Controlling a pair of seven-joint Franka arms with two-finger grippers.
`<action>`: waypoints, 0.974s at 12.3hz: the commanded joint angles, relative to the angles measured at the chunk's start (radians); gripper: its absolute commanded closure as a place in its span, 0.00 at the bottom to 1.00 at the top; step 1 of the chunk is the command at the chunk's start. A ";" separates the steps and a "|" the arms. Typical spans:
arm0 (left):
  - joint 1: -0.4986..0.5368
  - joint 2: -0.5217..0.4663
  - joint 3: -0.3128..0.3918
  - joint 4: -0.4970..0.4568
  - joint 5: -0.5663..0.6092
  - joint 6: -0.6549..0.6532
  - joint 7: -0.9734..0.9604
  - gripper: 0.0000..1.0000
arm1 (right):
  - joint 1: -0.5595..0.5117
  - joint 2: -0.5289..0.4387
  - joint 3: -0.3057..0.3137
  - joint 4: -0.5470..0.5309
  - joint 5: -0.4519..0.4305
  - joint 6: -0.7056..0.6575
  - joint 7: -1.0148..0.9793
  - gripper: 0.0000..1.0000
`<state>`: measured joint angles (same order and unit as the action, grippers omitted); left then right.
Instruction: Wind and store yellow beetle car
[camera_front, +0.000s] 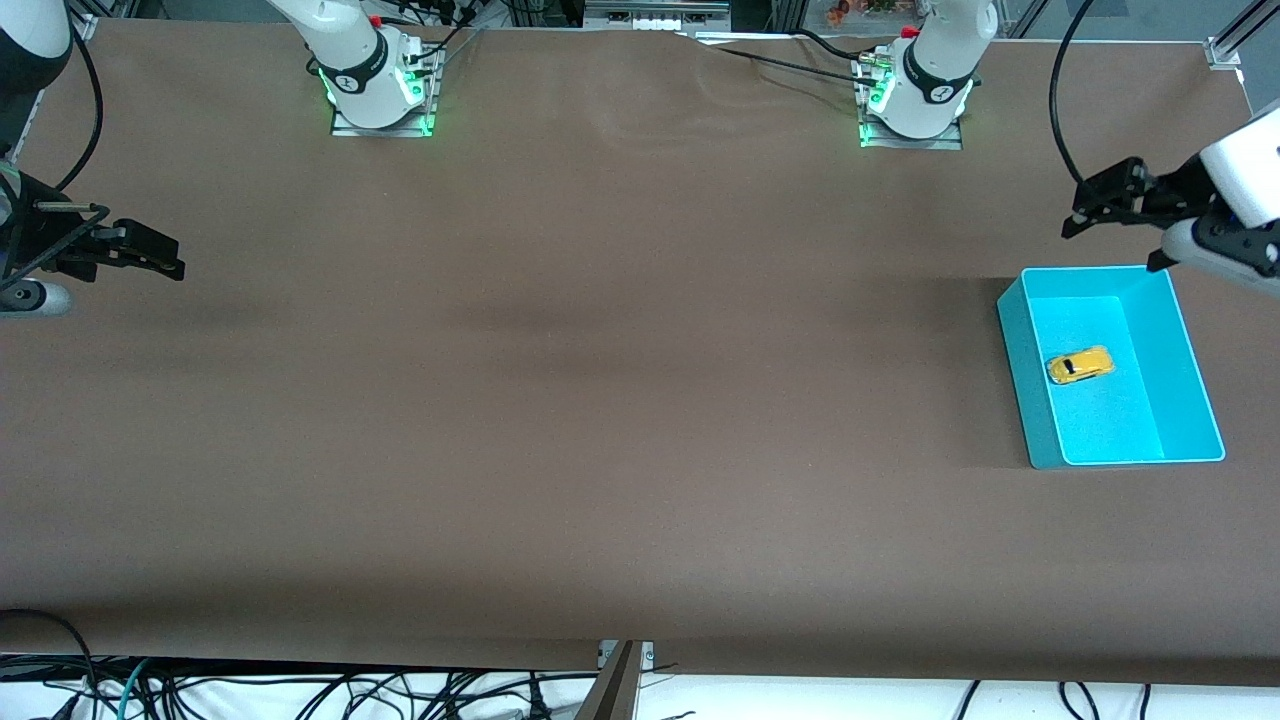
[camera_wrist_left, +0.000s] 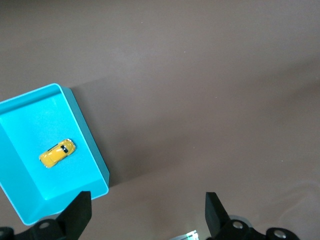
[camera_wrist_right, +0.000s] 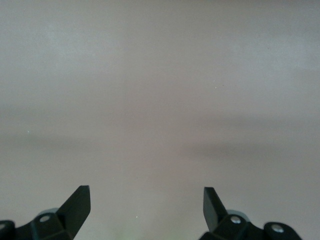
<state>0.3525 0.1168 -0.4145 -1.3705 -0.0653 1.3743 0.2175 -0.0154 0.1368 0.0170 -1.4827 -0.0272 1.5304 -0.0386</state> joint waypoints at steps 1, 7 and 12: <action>-0.131 -0.060 0.162 -0.079 -0.033 0.011 -0.015 0.00 | -0.003 -0.013 0.000 -0.007 0.015 -0.006 0.006 0.00; -0.314 -0.181 0.343 -0.279 -0.030 0.157 -0.092 0.00 | -0.001 -0.013 0.001 -0.007 0.015 -0.006 0.006 0.00; -0.395 -0.187 0.411 -0.248 0.018 0.152 -0.162 0.00 | -0.001 -0.013 0.001 -0.007 0.015 -0.006 0.006 0.00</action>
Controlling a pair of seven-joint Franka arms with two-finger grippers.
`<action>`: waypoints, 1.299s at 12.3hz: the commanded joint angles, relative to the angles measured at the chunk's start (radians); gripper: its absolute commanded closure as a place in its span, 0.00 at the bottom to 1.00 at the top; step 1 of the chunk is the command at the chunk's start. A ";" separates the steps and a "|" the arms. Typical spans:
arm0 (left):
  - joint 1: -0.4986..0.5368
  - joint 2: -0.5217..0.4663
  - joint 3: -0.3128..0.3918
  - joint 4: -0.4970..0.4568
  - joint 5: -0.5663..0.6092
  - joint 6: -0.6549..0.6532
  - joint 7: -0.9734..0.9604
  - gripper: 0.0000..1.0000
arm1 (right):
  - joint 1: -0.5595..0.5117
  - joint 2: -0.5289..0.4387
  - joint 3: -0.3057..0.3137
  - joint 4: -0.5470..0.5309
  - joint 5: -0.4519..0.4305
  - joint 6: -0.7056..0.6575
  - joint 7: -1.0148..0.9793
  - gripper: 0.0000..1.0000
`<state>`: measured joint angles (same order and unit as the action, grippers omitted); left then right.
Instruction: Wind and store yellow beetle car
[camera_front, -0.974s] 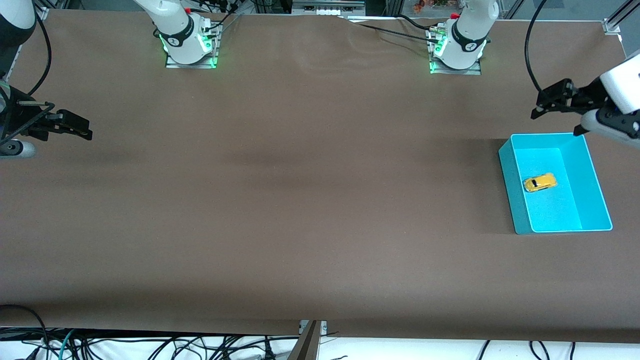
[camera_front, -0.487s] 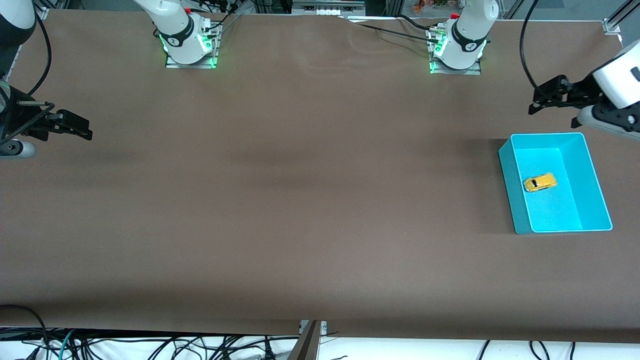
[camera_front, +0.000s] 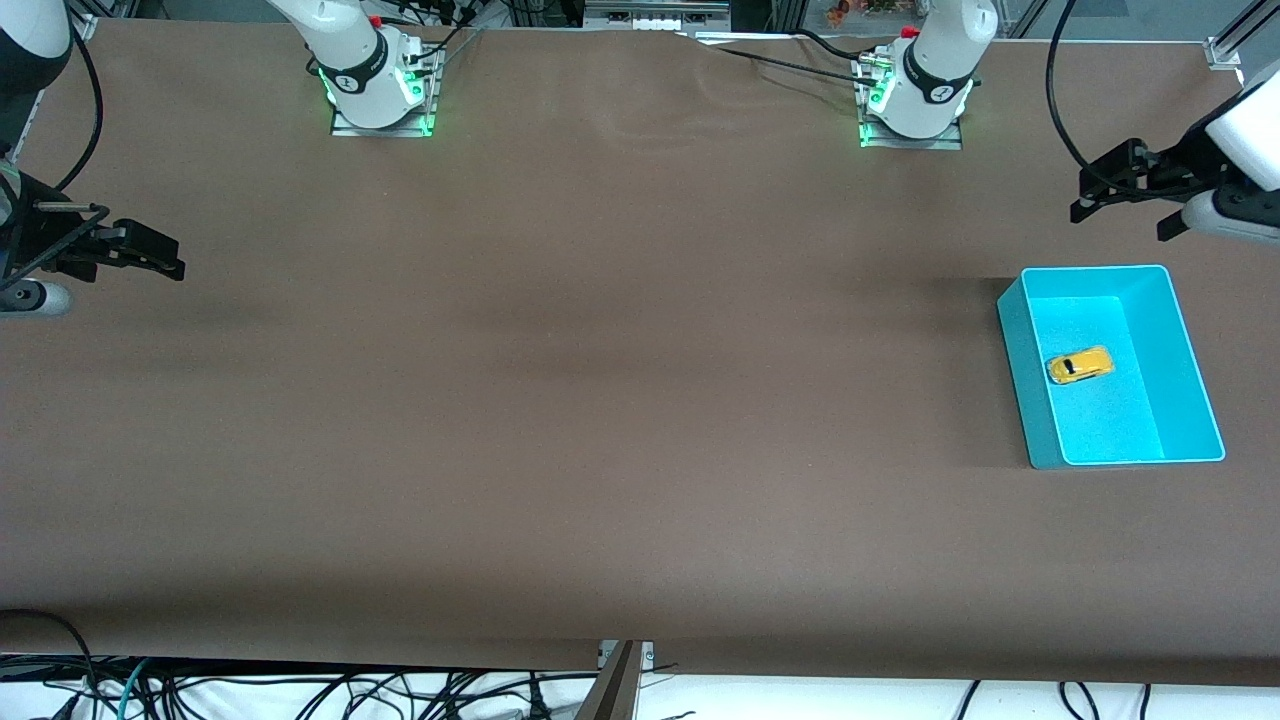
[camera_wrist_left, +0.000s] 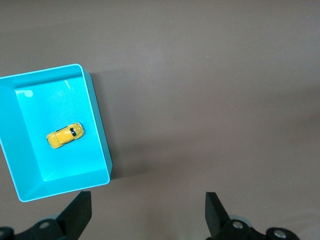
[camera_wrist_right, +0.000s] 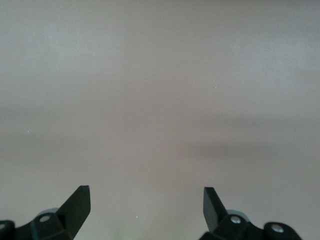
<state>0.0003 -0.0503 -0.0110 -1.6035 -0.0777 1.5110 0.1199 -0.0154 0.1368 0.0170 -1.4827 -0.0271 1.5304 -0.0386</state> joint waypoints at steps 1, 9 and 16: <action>-0.043 -0.017 0.008 -0.015 0.021 0.015 -0.103 0.00 | -0.002 -0.013 0.001 -0.007 0.015 -0.004 0.006 0.00; -0.002 -0.006 0.000 -0.003 -0.024 0.017 -0.114 0.00 | -0.002 -0.013 0.000 -0.007 0.015 -0.004 0.006 0.00; 0.001 0.006 0.000 0.000 0.005 0.018 -0.106 0.00 | -0.005 -0.013 0.000 -0.007 0.015 -0.004 0.006 0.00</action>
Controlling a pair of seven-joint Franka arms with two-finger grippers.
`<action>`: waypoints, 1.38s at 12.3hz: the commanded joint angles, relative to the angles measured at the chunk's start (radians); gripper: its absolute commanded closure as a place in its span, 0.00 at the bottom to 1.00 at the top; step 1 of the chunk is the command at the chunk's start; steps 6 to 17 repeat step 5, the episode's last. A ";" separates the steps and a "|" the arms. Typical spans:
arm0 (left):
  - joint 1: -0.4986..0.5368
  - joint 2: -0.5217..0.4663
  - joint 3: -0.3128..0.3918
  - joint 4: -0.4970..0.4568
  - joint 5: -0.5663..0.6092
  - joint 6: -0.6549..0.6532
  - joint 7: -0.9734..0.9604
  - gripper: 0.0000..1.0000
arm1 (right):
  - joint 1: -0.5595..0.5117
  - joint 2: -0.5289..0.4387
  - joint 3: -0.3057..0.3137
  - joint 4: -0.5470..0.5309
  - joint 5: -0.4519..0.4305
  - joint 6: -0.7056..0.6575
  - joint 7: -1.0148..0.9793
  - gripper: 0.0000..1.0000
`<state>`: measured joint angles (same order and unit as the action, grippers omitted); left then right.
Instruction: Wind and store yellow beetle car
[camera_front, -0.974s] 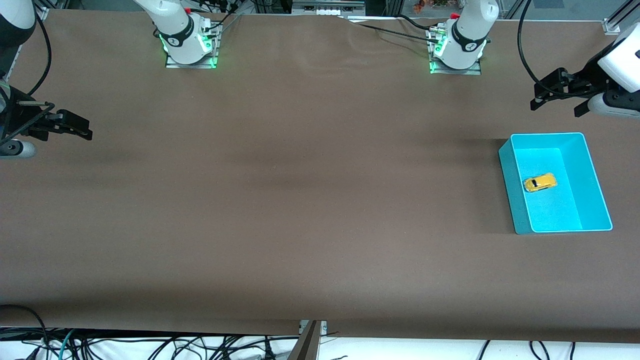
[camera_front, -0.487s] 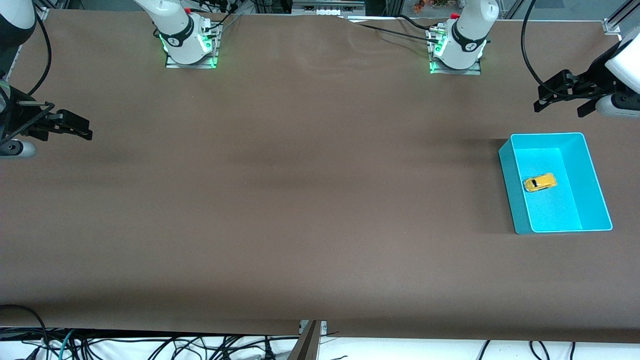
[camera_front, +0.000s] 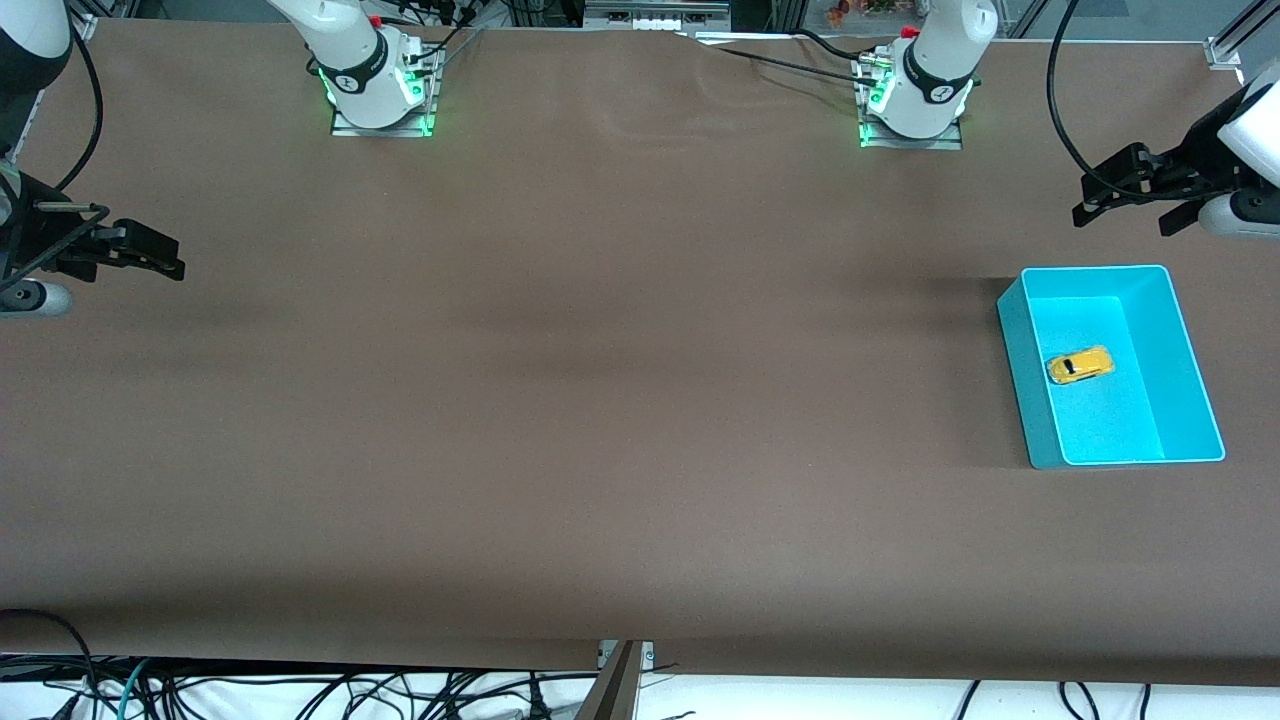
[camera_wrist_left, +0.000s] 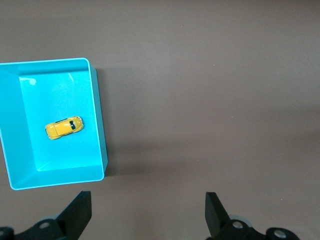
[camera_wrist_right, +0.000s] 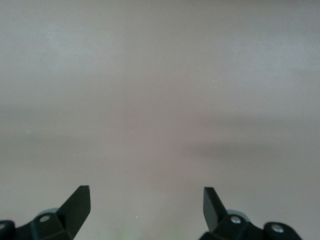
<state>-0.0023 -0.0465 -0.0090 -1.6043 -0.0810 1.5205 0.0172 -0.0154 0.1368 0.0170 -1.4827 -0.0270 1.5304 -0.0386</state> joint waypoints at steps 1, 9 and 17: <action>0.004 0.004 -0.005 0.003 0.039 0.009 -0.002 0.00 | -0.005 -0.013 0.000 -0.007 0.015 -0.004 0.006 0.00; -0.001 0.034 -0.008 0.047 0.043 0.006 -0.003 0.00 | -0.005 -0.013 0.000 -0.007 0.015 -0.004 0.006 0.00; -0.001 0.034 -0.008 0.047 0.043 0.006 -0.003 0.00 | -0.005 -0.013 0.000 -0.007 0.015 -0.004 0.006 0.00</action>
